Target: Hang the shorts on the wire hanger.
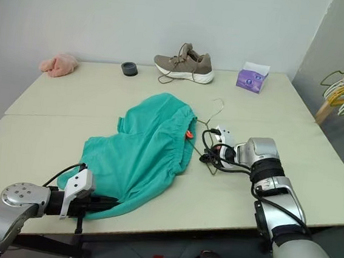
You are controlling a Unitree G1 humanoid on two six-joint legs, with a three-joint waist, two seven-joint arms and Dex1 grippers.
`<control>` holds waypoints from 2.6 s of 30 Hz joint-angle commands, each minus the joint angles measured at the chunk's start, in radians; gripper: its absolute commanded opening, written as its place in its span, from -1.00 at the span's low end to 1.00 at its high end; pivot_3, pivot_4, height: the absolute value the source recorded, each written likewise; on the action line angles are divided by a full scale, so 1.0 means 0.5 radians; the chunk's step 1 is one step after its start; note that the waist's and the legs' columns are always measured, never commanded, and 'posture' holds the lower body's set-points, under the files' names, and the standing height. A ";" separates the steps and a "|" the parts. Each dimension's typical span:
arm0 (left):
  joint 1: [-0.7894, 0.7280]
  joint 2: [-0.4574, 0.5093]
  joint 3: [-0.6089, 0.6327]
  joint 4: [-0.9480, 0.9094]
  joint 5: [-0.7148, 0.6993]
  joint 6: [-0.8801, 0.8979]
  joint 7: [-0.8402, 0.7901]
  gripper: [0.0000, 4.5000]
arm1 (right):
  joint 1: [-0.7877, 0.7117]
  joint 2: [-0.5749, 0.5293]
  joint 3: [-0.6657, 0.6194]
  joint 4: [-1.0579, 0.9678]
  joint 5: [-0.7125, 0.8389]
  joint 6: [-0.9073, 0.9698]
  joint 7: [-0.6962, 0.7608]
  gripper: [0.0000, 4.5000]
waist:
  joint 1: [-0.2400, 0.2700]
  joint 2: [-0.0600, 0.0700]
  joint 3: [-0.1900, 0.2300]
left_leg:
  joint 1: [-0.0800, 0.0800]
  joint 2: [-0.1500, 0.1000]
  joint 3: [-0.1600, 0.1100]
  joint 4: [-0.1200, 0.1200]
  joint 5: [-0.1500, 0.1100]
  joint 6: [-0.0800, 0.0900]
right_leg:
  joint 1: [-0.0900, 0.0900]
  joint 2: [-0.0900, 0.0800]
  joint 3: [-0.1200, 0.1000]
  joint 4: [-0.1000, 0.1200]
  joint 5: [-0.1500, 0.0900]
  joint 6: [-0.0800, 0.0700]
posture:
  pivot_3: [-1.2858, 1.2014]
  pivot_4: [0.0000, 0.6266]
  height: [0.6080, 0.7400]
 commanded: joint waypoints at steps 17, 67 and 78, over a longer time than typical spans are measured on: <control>-0.258 -0.259 0.337 -0.296 -0.577 0.628 0.368 -0.16 | 0.188 0.176 -0.125 -0.918 0.123 -0.189 -0.076 -1.00 | 0.032 -0.001 0.001 | -0.006 0.001 -0.007 0.000 0.000 0.000 | -0.002 0.001 -0.005 -0.002 0.000 0.000 | -0.05 -0.74 1.00; -1.869 0.244 -0.295 1.188 0.373 -0.472 -0.755 0.50 | 0.482 -0.284 0.828 -1.638 -0.963 -1.834 0.401 -1.00 | -0.010 -0.009 0.002 | -0.014 0.001 0.018 0.007 0.000 -0.001 | -0.015 0.004 0.003 0.004 0.000 0.000 | -0.07 -0.77 1.00; -1.760 0.223 -0.257 0.985 0.333 -0.315 -0.733 -0.99 | 0.506 -0.317 0.859 -1.667 -1.001 -2.037 0.548 -1.00 | -0.010 -0.009 0.003 | -0.014 0.002 0.018 0.024 0.000 -0.001 | -0.016 0.004 0.004 0.019 -0.001 0.001 | -0.07 -0.77 1.00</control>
